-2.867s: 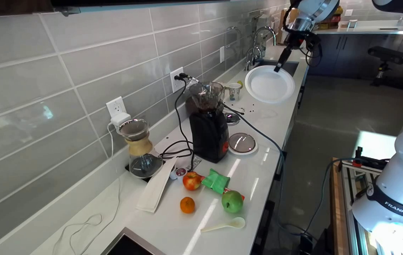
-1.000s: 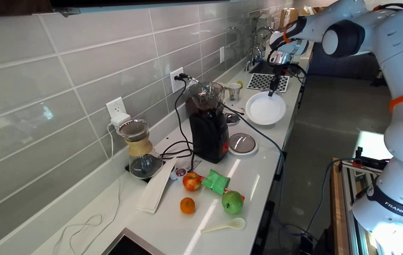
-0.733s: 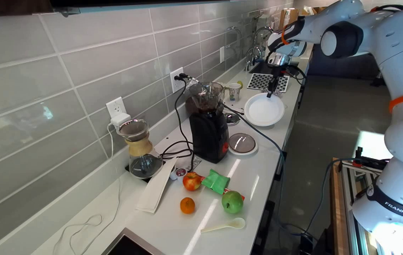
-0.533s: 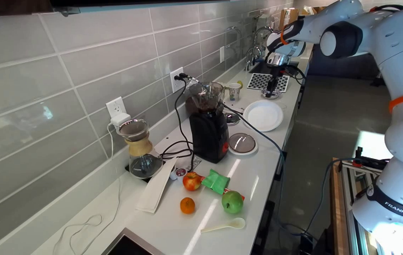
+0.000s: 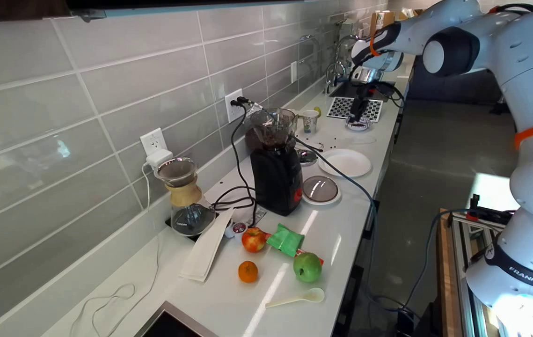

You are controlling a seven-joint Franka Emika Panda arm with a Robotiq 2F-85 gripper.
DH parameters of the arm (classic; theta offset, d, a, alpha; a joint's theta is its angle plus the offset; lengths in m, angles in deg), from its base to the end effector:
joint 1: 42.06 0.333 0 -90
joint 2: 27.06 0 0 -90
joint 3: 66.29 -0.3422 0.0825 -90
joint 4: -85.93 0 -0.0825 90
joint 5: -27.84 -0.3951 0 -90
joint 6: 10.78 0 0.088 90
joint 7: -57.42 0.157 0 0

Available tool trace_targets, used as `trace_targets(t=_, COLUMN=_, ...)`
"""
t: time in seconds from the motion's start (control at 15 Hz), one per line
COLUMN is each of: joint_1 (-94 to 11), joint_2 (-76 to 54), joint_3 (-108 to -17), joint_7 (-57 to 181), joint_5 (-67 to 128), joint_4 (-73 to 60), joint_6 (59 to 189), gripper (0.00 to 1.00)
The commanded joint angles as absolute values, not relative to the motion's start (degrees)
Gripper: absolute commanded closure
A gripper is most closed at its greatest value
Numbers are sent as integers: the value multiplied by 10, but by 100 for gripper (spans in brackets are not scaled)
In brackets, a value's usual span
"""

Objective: Pour the coffee beans from the white plate into the coffeemaker.

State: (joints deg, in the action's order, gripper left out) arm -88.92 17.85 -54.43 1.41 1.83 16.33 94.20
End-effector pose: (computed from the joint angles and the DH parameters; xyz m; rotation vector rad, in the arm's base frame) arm 0.4723 -0.5981 0.2713 -2.8492 0.2149 -0.2225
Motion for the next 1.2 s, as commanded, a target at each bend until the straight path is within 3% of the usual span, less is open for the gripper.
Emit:
trace_targets(t=0.0, joint_1=-857, joint_2=129, joint_3=-526, joint_7=68, joint_5=34, joint_4=109, joint_6=965, gripper=0)
trace_targets(t=0.53, joint_1=-744, joint_2=-16, joint_3=-474, joint_7=230, joint_5=69, joint_4=-108, joint_6=1102, gripper=0)
trace_targets(t=0.93, joint_1=-717, joint_2=-108, joint_3=-486, joint_7=340, joint_5=151, joint_4=-240, joint_6=1147, gripper=0)
trace_targets(t=1.13, joint_1=-726, joint_2=-88, joint_3=-492, joint_7=314, joint_5=133, joint_4=-207, joint_6=1138, gripper=0)
